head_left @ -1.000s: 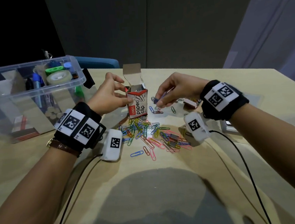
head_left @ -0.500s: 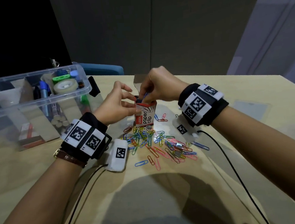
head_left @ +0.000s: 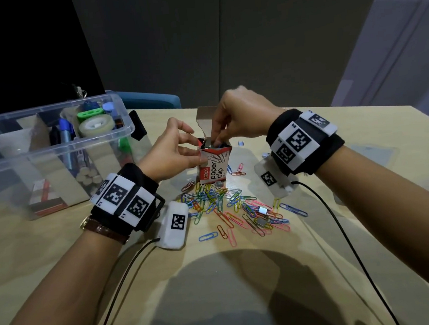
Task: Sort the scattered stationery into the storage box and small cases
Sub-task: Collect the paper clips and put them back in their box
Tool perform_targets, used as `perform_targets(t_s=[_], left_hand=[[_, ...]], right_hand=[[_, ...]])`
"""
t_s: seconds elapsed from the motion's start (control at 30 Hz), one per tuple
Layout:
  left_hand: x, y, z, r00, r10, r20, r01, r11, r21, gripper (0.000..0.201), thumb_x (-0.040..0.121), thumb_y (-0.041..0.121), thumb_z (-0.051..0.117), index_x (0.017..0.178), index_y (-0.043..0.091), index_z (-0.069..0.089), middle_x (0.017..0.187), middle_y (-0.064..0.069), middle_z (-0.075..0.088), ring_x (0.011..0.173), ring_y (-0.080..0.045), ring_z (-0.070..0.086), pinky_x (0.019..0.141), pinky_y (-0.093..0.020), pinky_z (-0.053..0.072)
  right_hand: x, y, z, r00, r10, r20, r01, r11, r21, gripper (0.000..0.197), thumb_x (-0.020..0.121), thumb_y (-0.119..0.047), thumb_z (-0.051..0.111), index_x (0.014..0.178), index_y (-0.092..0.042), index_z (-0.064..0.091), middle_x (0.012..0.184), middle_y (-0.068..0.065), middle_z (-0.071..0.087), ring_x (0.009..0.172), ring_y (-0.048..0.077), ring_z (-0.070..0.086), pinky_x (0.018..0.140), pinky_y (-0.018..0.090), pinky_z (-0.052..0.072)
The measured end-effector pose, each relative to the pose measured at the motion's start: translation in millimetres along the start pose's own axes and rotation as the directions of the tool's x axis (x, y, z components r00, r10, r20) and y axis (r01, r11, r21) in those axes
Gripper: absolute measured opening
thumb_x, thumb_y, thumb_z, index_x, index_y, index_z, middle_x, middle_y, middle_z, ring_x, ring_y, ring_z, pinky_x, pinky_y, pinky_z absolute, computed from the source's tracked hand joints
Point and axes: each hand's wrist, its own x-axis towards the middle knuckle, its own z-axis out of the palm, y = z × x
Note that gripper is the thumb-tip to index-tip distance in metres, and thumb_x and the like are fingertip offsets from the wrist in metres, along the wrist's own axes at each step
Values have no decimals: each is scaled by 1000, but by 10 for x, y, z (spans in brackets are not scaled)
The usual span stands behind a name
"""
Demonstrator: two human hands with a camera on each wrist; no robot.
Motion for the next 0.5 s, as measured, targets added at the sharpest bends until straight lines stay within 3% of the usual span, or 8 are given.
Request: perform_targets(t_s=[0.07, 0.13, 0.23, 0.33, 0.37, 0.43, 0.47, 0.5], left_hand=[[4, -10, 5, 1000, 1, -1, -1, 1000, 3, 54, 79, -9, 71, 112, 10, 32, 96, 0, 55, 76, -11, 64, 62, -22, 57], [13, -6, -8, 1000, 5, -8, -5, 1000, 2, 54, 78, -9, 70, 110, 10, 31, 97, 0, 55, 76, -13, 64, 64, -26, 58], [36, 6, -89, 998, 11, -54, -13, 1000, -24, 52, 79, -10, 68, 106, 14, 31, 99, -1, 54, 77, -13, 65, 64, -26, 59], [68, 15, -198, 981, 34, -189, -30, 999, 23, 51, 81, -6, 69, 106, 16, 31, 102, -1, 54, 86, -15, 65, 69, -30, 57], [77, 13, -232, 970, 51, -237, -42, 998, 43, 51, 82, -5, 69, 107, 15, 30, 104, -2, 55, 90, -15, 65, 72, -30, 57], [89, -1, -281, 953, 60, -296, -43, 997, 65, 51, 83, -5, 68, 108, 15, 28, 109, -5, 55, 96, -19, 65, 77, -33, 57], [89, -6, -289, 952, 52, -300, -34, 997, 67, 51, 83, -5, 68, 108, 15, 28, 109, -4, 55, 98, -20, 65, 79, -35, 57], [89, -3, -289, 955, 39, -294, -21, 998, 67, 52, 83, -5, 68, 108, 15, 28, 106, -2, 55, 99, -21, 65, 80, -36, 57]], right_hand=[[-11, -33, 60, 998, 13, 54, -7, 995, -97, 9, 81, -30, 77, 89, -28, 74, 78, -16, 61, 82, 8, 59, 61, 23, 41], [-33, -64, 77, 1000, -7, 19, 9, 992, -129, 7, 83, -31, 74, 90, -29, 73, 85, -12, 63, 86, 12, 61, 65, 28, 44], [-57, -31, 64, 983, -12, -183, 18, 999, 30, 4, 87, -26, 70, 90, -27, 72, 88, -11, 66, 82, 9, 63, 75, 33, 55], [-46, 138, 115, 903, 109, -415, -53, 988, 144, 6, 89, -26, 62, 85, -26, 65, 86, -5, 67, 80, 17, 64, 76, 36, 56], [-42, 197, 150, 911, 164, -378, -116, 983, 145, 7, 90, -27, 61, 84, -24, 63, 89, 0, 69, 79, 21, 65, 73, 35, 55], [-45, 279, 289, 982, 177, -72, -170, 981, 96, 14, 88, -30, 69, 87, -17, 66, 94, 7, 71, 71, 19, 64, 61, 26, 53], [-57, 296, 371, 988, 102, 114, -111, 991, 75, 22, 82, -33, 76, 95, -16, 69, 99, 6, 71, 73, 16, 64, 60, 22, 52], [-69, 294, 447, 965, 2, 264, -25, 996, 84, 38, 74, -36, 83, 106, -19, 69, 108, 1, 69, 83, 13, 63, 67, 20, 51]])
